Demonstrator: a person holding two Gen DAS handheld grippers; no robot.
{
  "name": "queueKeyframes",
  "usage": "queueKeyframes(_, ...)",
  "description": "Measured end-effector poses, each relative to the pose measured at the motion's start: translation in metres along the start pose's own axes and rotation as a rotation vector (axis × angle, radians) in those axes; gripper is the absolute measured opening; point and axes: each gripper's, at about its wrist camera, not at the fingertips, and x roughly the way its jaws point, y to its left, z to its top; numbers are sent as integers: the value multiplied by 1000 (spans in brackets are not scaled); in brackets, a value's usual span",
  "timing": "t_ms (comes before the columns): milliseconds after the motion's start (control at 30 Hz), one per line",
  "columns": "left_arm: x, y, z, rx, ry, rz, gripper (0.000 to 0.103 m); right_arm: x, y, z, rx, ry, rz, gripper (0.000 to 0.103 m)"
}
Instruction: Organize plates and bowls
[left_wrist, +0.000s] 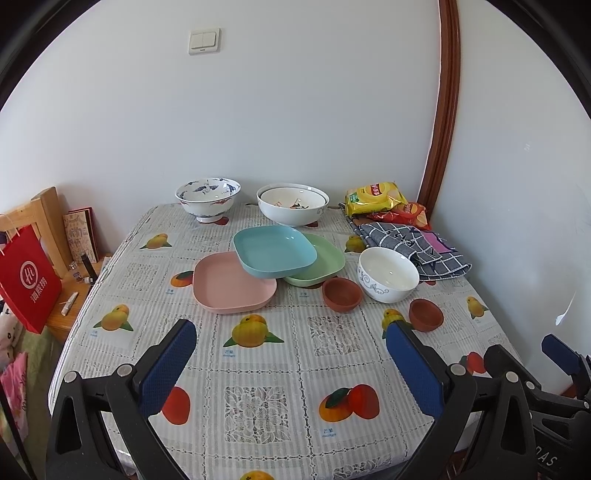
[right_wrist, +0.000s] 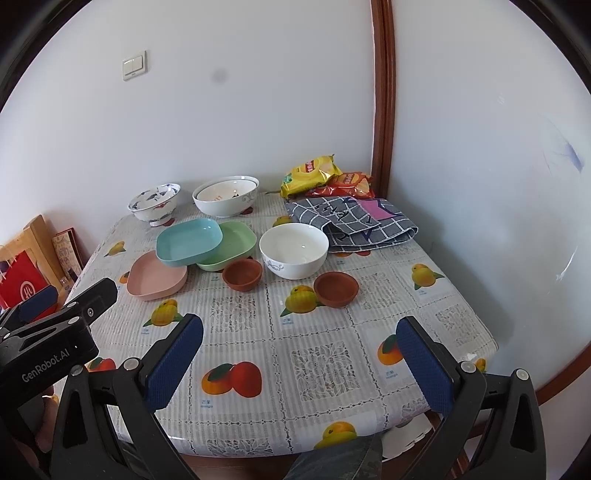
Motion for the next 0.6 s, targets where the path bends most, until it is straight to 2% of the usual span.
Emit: queueKeyframes(600, 18, 14, 1, -9, 35, -5, 103, 15, 19, 9, -9, -1, 15, 103)
